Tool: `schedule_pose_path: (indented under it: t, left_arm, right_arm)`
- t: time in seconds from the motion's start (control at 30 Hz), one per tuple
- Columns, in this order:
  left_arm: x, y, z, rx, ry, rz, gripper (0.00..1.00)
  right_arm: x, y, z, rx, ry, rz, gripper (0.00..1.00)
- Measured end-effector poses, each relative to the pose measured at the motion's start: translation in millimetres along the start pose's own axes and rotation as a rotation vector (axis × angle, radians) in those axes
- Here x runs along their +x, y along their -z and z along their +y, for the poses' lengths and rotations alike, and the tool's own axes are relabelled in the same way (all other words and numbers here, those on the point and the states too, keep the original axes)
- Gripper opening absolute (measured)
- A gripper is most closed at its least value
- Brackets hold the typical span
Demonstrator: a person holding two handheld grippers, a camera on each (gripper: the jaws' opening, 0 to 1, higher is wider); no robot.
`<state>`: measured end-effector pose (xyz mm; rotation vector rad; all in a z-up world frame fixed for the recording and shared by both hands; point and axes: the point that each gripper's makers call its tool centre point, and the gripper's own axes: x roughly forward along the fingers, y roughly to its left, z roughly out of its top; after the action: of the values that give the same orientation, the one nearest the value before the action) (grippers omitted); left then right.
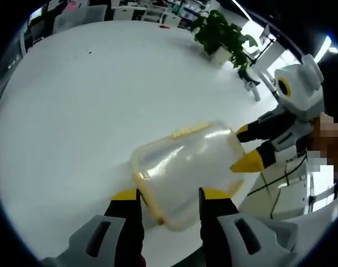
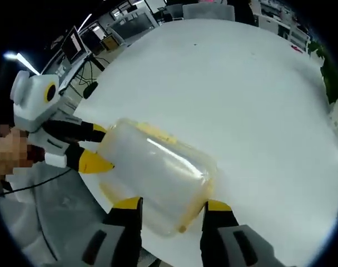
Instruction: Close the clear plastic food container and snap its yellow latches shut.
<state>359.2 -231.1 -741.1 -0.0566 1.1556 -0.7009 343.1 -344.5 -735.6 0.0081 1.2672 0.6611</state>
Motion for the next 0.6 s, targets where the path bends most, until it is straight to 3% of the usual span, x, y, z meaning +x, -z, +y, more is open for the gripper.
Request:
schedule_pose_path:
  t: [0.2, 0.3, 0.43, 0.6]
  left_arm:
    - [0, -2.2, 1.0, -0.014, 0.024, -0.04, 0.41]
    - [0, -1.3, 0.5, -0.025, 0.04, -0.038, 0.43]
    - [1, -5.4, 2.0, 0.027, 0.046, -0.043, 0.45]
    - [-11, -6.5, 10.0, 0.027, 0.046, -0.053, 0.51]
  right_arm:
    - [2, 0.6, -2, 0.016, -0.011, 0.018, 0.42]
    - [0, 0.6, -3, -0.105, -0.009, 0.014, 0.45]
    - [1, -0.1, -3, -0.128, 0.001, 0.01, 0.47]
    - [-5, 1.4, -13, -0.175, 0.023, 0.007, 0.43]
